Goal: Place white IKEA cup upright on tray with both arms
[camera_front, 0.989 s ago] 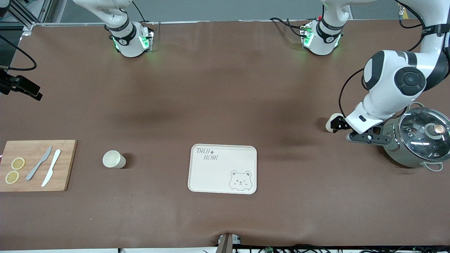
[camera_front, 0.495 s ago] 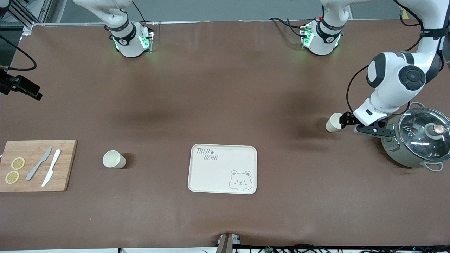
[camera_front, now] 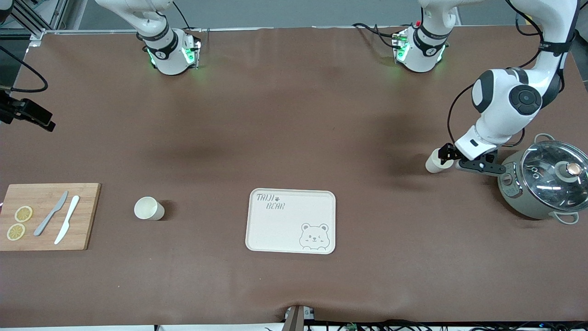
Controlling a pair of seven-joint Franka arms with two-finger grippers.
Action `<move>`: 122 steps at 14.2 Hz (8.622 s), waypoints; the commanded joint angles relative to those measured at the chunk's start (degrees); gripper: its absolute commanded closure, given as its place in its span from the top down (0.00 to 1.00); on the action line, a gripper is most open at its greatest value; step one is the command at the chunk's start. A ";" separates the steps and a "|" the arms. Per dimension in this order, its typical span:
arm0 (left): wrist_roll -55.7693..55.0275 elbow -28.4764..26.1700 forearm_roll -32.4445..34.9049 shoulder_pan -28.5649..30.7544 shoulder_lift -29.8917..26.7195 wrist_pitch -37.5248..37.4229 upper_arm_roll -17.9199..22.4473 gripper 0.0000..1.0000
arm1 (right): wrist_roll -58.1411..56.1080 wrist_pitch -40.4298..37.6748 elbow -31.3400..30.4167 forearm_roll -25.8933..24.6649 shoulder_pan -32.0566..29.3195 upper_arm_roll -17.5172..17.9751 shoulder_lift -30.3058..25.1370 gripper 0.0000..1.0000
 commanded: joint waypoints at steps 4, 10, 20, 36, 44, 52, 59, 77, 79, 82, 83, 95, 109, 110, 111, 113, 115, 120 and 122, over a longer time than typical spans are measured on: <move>0.68 -1.51 1.68 2.02 1.67 2.97 -0.28 1.00 | 0.53 -0.43 1.20 0.86 -1.09 0.74 0.47 1.00; 0.68 -3.45 2.29 2.20 4.66 8.40 -0.19 1.00 | 0.53 -0.69 1.20 0.86 -1.09 0.74 0.38 1.00; 1.11 -4.33 2.56 3.51 7.48 12.20 0.16 1.00 | 0.44 -0.43 1.11 0.77 -1.09 0.74 0.55 1.00; 2.00 -4.15 2.91 6.07 6.42 12.46 -0.46 0.00 | 0.35 5.44 -0.38 3.04 -0.21 1.09 2.66 1.00; -8.54 6.28 2.30 5.63 4.05 -2.00 -8.53 0.00 | -0.35 21.33 -8.44 3.32 0.14 0.92 8.55 1.00; -20.32 27.12 1.95 4.49 9.84 -20.93 -18.20 0.00 | -0.53 41.04 -19.28 3.23 1.10 1.00 14.96 1.00; -28.85 44.52 2.38 -5.52 21.08 -29.11 -18.21 0.00 | -0.53 51.24 -19.11 0.95 0.22 0.74 23.57 1.00; -47.05 64.32 5.81 -31.28 38.24 -28.15 -5.20 0.00 | -0.70 58.89 -19.19 0.69 0.66 0.65 31.66 1.00; -47.57 64.32 5.81 -31.38 39.37 -25.79 -4.76 0.00 | -0.70 58.72 -19.19 -0.28 0.58 0.74 32.63 1.00; -48.02 64.23 5.81 -31.99 41.22 -21.83 -4.50 0.00 | -0.70 57.93 -19.28 -0.37 0.40 0.74 32.72 1.00; -47.93 64.14 5.81 -31.99 41.40 -21.12 -4.50 0.00 | -0.70 57.93 -19.28 -0.28 0.40 0.74 32.72 1.00; -48.02 63.61 6.16 -31.99 44.92 -13.56 -4.50 0.00 | -0.70 56.61 -18.75 -0.28 1.10 1.00 31.84 0.01; -47.93 63.08 8.53 -32.08 47.99 -8.73 -4.06 0.00 | 0.09 46.62 -17.44 0.94 1.54 1.44 25.97 0.00; -47.93 63.08 8.62 -31.99 47.99 -8.72 -4.06 0.00 | 0.44 42.85 -16.30 2.78 1.89 1.62 24.74 0.00; -47.58 63.08 8.89 -31.99 47.99 -8.72 -4.06 0.00 | 1.05 38.98 -14.73 6.53 2.07 2.40 23.86 0.00; -47.49 63.17 9.41 -32.08 48.34 -8.64 -4.06 0.24 | 2.28 35.00 -12.08 12.27 3.12 3.11 23.15 0.00; -47.66 63.17 9.85 -32.25 48.43 -8.64 -4.06 0.39 | 10.67 34.99 -10.24 12.90 6.79 3.03 23.14 0.00; -47.93 63.35 9.86 -32.26 48.43 -8.55 -4.06 0.62 | 29.52 35.16 -3.56 12.11 15.24 2.76 24.89 0.00; -47.93 63.44 9.77 -32.26 48.43 -8.55 -4.06 0.62 | 29.97 35.25 -3.28 12.02 15.52 2.76 25.25 0.00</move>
